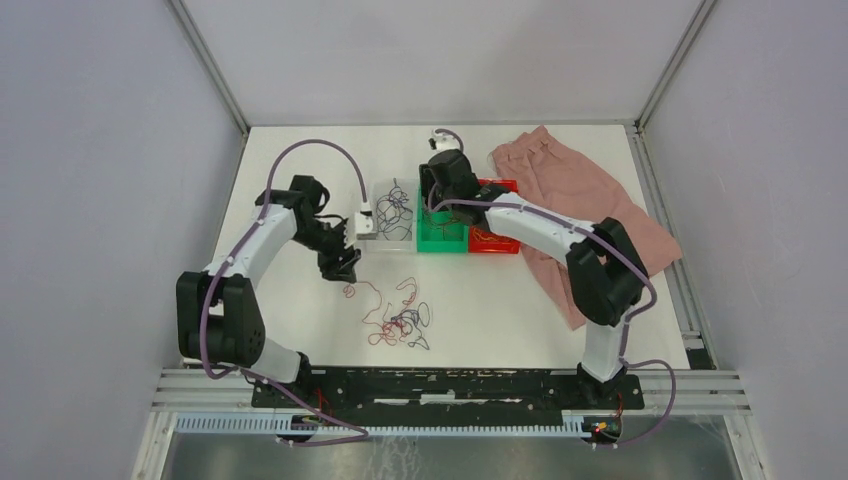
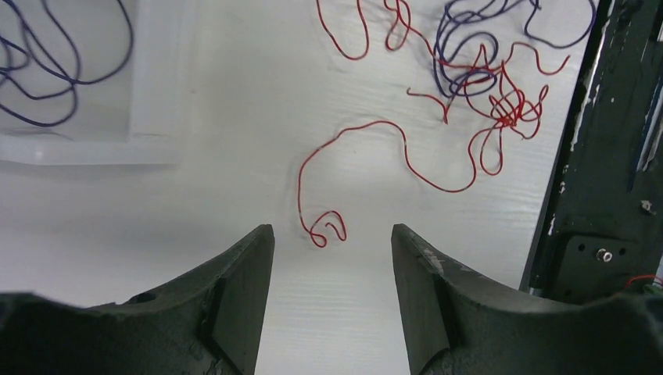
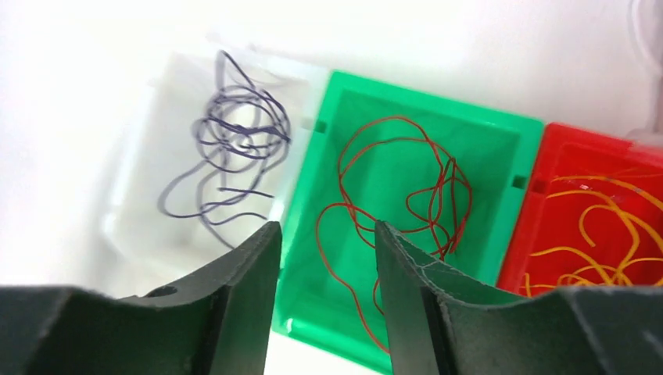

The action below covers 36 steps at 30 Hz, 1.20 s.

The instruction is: Untangle the cables

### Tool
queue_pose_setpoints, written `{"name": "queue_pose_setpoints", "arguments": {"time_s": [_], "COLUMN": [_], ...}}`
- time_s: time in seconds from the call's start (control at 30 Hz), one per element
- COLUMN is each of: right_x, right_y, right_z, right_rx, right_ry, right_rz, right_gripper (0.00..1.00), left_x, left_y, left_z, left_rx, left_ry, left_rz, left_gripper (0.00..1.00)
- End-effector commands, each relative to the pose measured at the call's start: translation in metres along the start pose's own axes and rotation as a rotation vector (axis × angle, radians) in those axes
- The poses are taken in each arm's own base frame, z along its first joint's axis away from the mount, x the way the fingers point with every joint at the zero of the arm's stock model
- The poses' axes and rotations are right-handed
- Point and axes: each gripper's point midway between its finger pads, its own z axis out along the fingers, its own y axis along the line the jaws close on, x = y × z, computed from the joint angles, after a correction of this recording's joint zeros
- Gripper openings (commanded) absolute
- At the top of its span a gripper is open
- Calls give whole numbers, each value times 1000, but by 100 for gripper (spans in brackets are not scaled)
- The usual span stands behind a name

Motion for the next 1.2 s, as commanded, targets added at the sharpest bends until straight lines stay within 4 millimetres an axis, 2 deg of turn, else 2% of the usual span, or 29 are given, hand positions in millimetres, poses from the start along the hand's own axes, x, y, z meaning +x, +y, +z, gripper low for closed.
{"name": "queue_pose_setpoints", "arguments": {"time_s": [0.0, 0.17, 0.33, 0.53, 0.63, 0.7, 0.8, 0.87, 0.9, 1.03, 1.07, 1.17], "right_x": [-54, -57, -52, -38, -32, -28, -22, -18, -18, -16, -16, -17], "right_y": [14, 9, 2, -8, -8, -6, -2, 1, 2, 17, 23, 44], "right_z": [-48, -82, -115, -138, -145, -148, -151, -153, -155, -162, -164, -171], "right_rx": [-96, -135, -173, -185, -202, -218, -238, -257, -270, -362, -395, -511], "right_ry": [-155, -191, -217, -220, -211, -205, -197, -192, -192, -196, -197, -201], "right_rz": [67, 89, 110, 109, 118, 123, 128, 130, 130, 126, 124, 122], "right_gripper": [56, 61, 63, 61, 58, 57, 54, 54, 54, 54, 54, 55], "left_x": [15, 36, 56, 72, 75, 76, 74, 69, 64, 23, 13, -29], "left_y": [3, 8, 6, 12, 18, 18, 14, 14, 14, 10, 2, -1], "left_z": [8, 29, 46, 54, 56, 59, 61, 57, 54, 21, 11, -22], "left_rx": [-28, -50, -34, -36, -63, -70, -61, -78, -88, -110, -94, -120], "left_ry": [42, 70, 101, 153, 159, 154, 142, 129, 120, 54, 37, -38], "left_rz": [140, 133, 156, 200, 220, 228, 240, 253, 260, 296, 293, 327], "left_gripper": [64, 63, 63, 57, 51, 43, 23, 8, 4, 3, 3, 3]}}
